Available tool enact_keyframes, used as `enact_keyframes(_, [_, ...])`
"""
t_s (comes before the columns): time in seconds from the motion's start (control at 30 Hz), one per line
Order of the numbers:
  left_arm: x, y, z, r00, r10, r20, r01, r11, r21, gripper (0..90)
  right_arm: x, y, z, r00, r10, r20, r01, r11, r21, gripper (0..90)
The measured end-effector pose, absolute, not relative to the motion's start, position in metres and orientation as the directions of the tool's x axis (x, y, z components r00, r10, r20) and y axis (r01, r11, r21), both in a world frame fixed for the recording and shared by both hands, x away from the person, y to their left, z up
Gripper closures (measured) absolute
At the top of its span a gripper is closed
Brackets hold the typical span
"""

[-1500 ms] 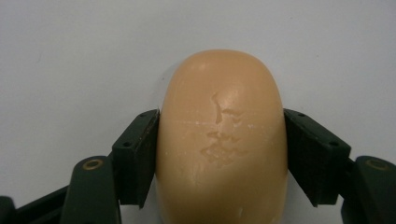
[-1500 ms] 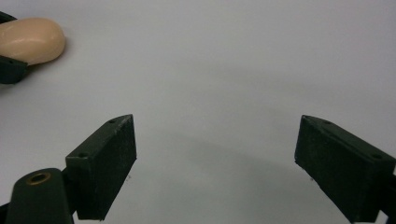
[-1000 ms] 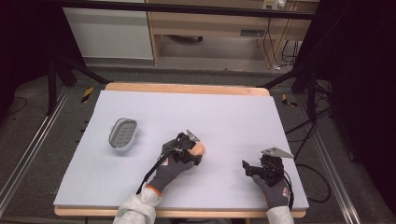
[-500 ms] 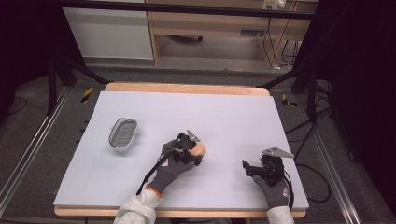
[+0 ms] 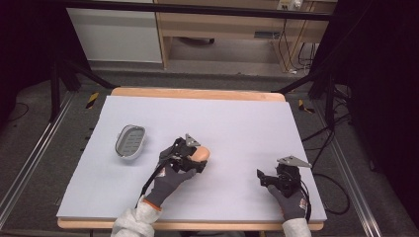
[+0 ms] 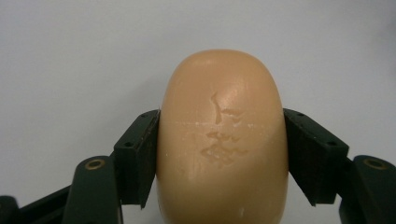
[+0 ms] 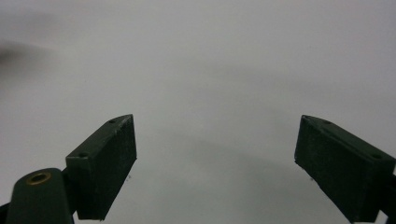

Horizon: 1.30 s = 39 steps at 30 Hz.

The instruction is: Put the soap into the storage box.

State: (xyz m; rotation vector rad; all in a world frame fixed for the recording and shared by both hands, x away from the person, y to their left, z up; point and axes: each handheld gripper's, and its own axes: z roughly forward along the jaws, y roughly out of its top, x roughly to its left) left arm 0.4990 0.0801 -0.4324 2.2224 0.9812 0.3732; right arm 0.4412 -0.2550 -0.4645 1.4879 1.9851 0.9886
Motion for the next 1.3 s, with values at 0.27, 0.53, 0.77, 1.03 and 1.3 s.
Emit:
enact_keyframes(0.27, [0.494, 0.104, -0.418, 0.648, 0.761, -0.013, 0.542, -0.450, 0.710, 31.9, 0.441, -0.254, -0.464, -0.303, 0.951, 0.062, 0.621, 0.147, 0.770, 12.9])
enact_keyframes(0.53, [0.493, 0.141, -0.399, 0.587, 0.809, -0.030, 0.549, -0.371, 0.749, 31.9, 0.441, -0.254, -0.464, -0.305, 0.950, 0.062, 0.620, 0.149, 0.770, 12.9])
enact_keyframes(0.77, [0.500, 0.172, -0.386, 0.537, 0.843, -0.034, 0.554, -0.322, 0.768, 31.9, 0.442, -0.254, -0.465, -0.308, 0.950, 0.047, 0.614, 0.160, 0.773, 12.9])
enact_keyframes(1.03, [0.511, 0.202, -0.381, 0.475, 0.879, -0.045, 0.572, -0.269, 0.774, 31.9, 0.441, -0.253, -0.465, -0.308, 0.949, 0.060, 0.621, 0.153, 0.769, 12.9])
enact_keyframes(1.3, [0.519, 0.235, -0.385, 0.402, 0.913, -0.065, 0.602, -0.210, 0.771, 31.9, 0.442, -0.252, -0.465, -0.307, 0.950, 0.061, 0.622, 0.152, 0.768, 12.9])
